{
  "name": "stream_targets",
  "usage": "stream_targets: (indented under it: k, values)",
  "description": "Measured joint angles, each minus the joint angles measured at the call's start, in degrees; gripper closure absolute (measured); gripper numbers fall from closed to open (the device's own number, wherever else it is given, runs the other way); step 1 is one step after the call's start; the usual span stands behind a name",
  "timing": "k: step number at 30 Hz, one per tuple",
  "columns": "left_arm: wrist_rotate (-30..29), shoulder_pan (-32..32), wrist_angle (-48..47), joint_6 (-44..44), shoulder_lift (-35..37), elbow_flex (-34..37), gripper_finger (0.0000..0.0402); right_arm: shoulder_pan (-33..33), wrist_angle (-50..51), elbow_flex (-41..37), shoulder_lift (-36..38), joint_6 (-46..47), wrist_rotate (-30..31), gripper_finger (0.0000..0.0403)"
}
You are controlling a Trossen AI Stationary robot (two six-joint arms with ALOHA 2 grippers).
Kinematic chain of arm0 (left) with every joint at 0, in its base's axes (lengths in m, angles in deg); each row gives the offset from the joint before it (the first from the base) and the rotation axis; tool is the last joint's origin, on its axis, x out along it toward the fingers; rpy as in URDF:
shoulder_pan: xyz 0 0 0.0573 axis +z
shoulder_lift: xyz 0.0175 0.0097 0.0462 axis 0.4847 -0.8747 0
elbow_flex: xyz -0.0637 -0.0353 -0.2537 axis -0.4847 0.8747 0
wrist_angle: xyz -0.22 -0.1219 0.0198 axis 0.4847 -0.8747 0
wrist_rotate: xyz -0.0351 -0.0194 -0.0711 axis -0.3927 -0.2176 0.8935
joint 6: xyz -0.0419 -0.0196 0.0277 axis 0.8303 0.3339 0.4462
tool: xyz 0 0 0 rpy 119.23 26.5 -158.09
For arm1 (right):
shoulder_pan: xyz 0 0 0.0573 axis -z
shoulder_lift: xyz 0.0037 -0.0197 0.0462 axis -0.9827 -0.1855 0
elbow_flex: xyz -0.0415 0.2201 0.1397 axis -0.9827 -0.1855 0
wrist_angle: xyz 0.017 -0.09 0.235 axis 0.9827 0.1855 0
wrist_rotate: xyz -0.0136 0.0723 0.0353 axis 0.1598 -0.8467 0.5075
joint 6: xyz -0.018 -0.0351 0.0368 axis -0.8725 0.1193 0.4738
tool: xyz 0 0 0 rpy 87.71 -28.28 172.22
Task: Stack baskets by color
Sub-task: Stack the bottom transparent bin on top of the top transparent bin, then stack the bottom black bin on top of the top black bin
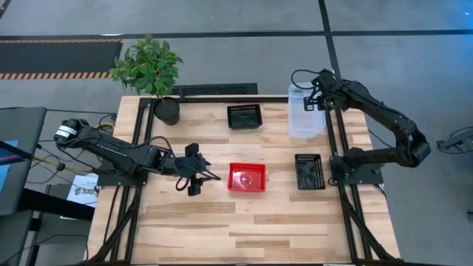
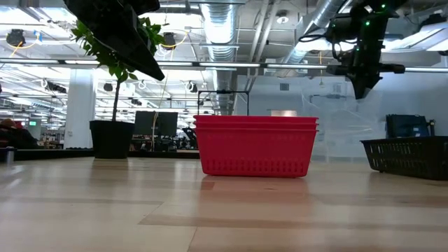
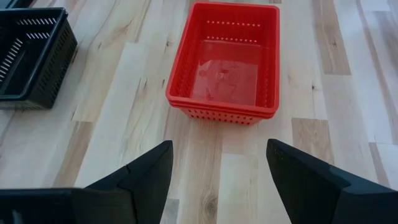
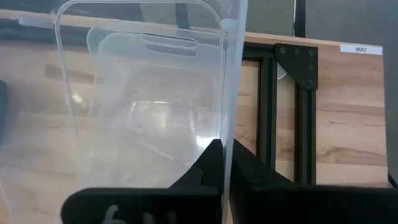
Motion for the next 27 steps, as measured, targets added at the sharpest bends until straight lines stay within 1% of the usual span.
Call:
stream_targets:
  k: [3,6,16,20,24,27]
  values:
    - [0.0,0.0,0.0,0.0,0.0,0.0,0.0155,0.0,0.0,0.0,0.0,-0.1,0.0,0.0373]
    - [0.0,0.0,0.0,0.0,0.0,0.0,0.0155,0.0,-0.1,0.0,0.0,-0.1,0.0,0.0353]
    - [0.1,0.0,0.0,0.0,0.0,0.0,0.0155,0.0,-0.8,0.1,0.0,-0.8,0.1,0.0259]
    - [1.1,0.0,0.0,0.0,0.0,0.0,0.0155,-0.1,-0.9,1.2,0.7,-1.3,0.1,0.0227]
    - [1.2,0.0,0.0,0.0,0.0,0.0,0.0155,-1.2,-1.0,4.4,2.0,-1.7,0.1,0.0211]
    - [1.2,0.0,0.2,0.0,0.0,0.0,0.0155,-3.9,-1.1,6.6,2.9,-2.7,-1.0,0.0207]
